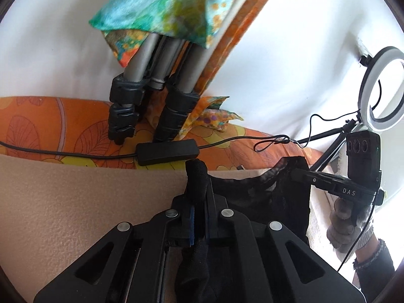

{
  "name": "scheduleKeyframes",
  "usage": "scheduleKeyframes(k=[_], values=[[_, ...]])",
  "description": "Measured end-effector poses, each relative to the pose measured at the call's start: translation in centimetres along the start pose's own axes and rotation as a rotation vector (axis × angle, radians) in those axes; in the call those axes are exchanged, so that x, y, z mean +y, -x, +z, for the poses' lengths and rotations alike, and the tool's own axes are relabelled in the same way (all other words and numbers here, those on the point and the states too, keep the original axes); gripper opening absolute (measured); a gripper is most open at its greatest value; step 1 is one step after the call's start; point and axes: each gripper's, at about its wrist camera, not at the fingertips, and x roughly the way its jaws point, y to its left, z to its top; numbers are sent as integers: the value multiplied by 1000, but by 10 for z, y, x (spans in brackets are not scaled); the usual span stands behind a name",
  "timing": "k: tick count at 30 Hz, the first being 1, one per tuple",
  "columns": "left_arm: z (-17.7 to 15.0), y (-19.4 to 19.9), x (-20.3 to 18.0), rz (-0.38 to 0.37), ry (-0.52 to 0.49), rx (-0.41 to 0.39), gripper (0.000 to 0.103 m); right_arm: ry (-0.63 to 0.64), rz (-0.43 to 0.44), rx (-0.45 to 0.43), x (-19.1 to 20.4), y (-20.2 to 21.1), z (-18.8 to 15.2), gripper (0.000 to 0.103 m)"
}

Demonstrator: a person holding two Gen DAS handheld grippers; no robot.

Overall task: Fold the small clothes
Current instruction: 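Close the left tool on the collar end while the right tool grasps beside it, then lift the collar end and fold it over toward the hem with both tools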

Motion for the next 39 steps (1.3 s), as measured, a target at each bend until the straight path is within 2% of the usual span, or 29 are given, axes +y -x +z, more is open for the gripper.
scheduleKeyframes(k=[8,16,27,34,39], values=[[-9,46,-35,-30,-75,-38,4,51,6,-45,30,52,-8,6],[-41,92,-79,-53,-165,-51,4,106,13,-49,73,99,-48,6],[-130,157,-101,-61,-204,-23,4,144,20,-12,117,137,-145,6],[-191,173,-104,-50,-232,27,4,160,-2,26,138,141,-200,6],[-215,174,-101,-32,-240,45,4,162,-27,21,139,144,-223,6]])
